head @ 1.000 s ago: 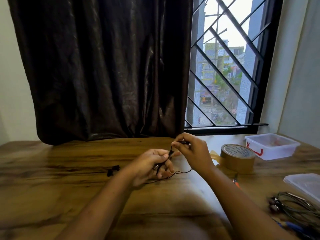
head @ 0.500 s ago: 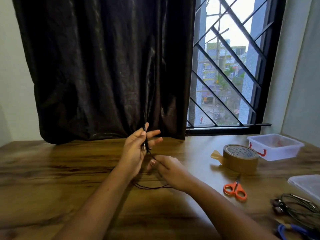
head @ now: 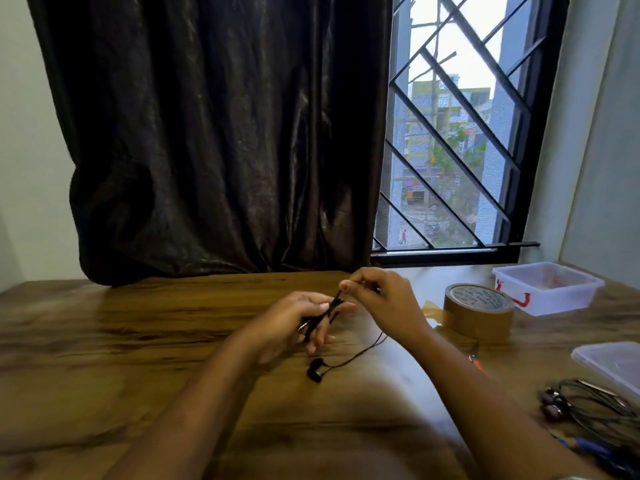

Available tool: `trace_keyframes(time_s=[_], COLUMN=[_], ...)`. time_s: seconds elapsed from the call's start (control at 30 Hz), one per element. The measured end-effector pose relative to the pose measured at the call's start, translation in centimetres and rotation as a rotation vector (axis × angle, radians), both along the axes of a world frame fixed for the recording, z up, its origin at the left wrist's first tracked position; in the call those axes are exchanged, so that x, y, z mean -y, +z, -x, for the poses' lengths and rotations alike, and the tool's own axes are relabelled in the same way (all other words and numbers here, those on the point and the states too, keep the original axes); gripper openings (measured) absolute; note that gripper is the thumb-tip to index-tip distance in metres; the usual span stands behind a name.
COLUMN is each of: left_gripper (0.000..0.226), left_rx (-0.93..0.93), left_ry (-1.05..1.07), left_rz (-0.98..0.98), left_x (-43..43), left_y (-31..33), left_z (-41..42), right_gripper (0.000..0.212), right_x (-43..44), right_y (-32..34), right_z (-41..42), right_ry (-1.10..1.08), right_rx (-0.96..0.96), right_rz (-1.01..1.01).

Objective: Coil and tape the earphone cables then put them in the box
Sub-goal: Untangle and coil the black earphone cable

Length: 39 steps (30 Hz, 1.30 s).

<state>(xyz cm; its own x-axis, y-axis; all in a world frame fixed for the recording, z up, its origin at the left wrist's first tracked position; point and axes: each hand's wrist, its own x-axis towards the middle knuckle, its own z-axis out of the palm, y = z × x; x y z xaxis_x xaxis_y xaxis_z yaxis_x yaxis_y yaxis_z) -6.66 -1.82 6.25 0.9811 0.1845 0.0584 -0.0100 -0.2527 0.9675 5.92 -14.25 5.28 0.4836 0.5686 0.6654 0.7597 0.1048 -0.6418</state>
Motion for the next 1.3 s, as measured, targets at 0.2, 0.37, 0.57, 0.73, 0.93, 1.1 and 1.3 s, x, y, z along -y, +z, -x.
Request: trace_keyframes(time_s=[0.2, 0.37, 0.57, 0.73, 0.93, 1.1, 1.3], left_gripper=[0.038, 0.034, 0.033, 0.028, 0.024, 0.036, 0.035], left_rx=[0.214, 0.509, 0.426, 0.079, -0.098, 0.025, 0.089], left_ry=[-0.101, 0.182, 0.543, 0.512, 0.041, 0.007, -0.082], left_rz=[0.380, 0.477, -0.023, -0.313, 0.076, 0.322, 0.446], left_x=[1.4, 0.3, -2.5, -3.3, -0.6, 0.1, 0.7], left_y=[0.7, 0.8, -0.4, -1.7, -0.9, -0.1, 0.0], left_z=[-0.1, -0.7, -1.4, -1.8, -0.4, -0.6, -0.5], right_gripper=[0.025, 0.025, 0.024, 0.021, 0.013, 0.009, 0.009], right_x=[-0.7, -2.3, -2.9, -2.4, -1.5, -0.9, -1.1], right_y=[-1.4, -3.0, -3.0, -2.2, -1.0, -0.3, -1.1], right_z=[-0.8, 1.1, 2.5, 2.5, 0.7, -0.1, -0.4], right_ry=[-0.048, 0.139, 0.196, 0.185, 0.054, 0.060, 0.269], right_rx=[-0.126, -0.151, 0.011, 0.237, 0.354, 0.099, -0.413], right_rz=[0.048, 0.320, 0.481, 0.456, 0.169, -0.071, -0.125])
